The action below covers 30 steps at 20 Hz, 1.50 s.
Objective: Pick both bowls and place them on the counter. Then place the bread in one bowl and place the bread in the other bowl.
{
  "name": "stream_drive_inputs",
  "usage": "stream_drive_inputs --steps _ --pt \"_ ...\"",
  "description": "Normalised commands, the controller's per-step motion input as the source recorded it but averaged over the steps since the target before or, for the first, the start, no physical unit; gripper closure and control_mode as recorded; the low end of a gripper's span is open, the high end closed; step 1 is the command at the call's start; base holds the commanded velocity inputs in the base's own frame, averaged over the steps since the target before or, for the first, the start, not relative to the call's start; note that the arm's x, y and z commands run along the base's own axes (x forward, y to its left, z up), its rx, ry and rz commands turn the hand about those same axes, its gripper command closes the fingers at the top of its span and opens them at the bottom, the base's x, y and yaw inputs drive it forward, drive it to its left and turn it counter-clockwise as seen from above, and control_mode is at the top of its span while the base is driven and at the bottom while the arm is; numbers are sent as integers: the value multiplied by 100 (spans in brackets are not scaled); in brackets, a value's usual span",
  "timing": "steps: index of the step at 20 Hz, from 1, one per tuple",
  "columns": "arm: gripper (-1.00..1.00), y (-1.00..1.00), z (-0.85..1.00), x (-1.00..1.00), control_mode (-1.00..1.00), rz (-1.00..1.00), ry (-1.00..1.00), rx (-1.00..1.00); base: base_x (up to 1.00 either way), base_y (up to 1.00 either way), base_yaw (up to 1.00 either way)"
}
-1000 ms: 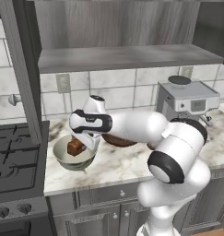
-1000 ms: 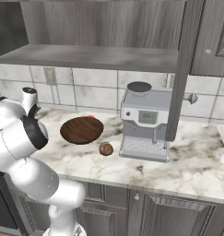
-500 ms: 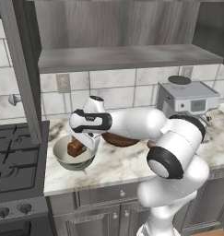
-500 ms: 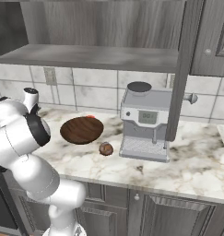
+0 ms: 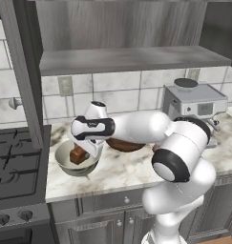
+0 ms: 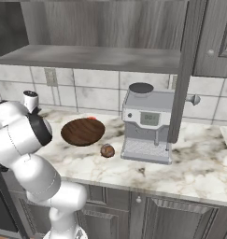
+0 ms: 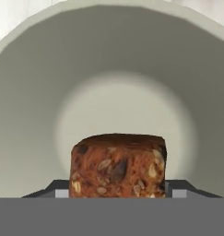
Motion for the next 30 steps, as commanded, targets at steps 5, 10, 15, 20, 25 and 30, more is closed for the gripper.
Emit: stream_drive_inputs --steps 5,10,15,20,25,30 --pt "100 3 -11 0 -100 0 2 -2 0 0 0" --pt "100 3 -10 0 -100 0 5 -2 0 0 0" --pt "100 0 -3 0 -100 0 1 -2 0 0 0" --pt "-100 0 0 0 -100 0 0 -2 0 0 0" --pt "-100 0 -1 0 -100 0 3 -2 0 0 0" --pt "-100 0 0 0 -100 0 4 -1 0 0 0"
